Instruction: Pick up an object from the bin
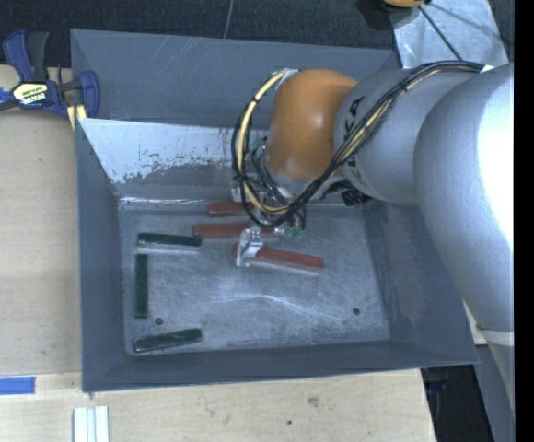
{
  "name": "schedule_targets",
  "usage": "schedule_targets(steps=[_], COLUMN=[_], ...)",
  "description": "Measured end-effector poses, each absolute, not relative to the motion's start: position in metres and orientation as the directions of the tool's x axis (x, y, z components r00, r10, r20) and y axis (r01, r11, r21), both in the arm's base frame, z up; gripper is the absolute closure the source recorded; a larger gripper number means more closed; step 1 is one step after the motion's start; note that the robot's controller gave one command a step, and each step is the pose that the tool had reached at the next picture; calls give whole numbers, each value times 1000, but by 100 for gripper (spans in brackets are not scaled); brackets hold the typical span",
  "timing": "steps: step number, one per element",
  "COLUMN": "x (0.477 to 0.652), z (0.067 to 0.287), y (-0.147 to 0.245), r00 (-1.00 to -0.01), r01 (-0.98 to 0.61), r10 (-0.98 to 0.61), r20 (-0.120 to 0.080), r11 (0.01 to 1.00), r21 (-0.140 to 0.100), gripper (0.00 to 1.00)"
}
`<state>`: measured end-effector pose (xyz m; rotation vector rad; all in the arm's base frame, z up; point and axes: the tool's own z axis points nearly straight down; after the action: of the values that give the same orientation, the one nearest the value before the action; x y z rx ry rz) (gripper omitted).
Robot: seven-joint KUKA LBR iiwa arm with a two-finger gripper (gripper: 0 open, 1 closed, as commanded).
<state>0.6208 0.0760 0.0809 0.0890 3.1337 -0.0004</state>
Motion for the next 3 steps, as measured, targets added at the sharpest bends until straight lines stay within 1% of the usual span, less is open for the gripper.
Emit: schedule_targets(steps=[1, 2, 3], x=[616, 621, 615], z=[99, 73, 77], y=[136, 142, 159], r00=[-992, -998, -998], r01=[124, 67, 65], r10=[124, 67, 65], r20=[-3, -2, -21], r11=[992, 998, 998], r21=[1, 0, 5], gripper=[0, 0, 100])
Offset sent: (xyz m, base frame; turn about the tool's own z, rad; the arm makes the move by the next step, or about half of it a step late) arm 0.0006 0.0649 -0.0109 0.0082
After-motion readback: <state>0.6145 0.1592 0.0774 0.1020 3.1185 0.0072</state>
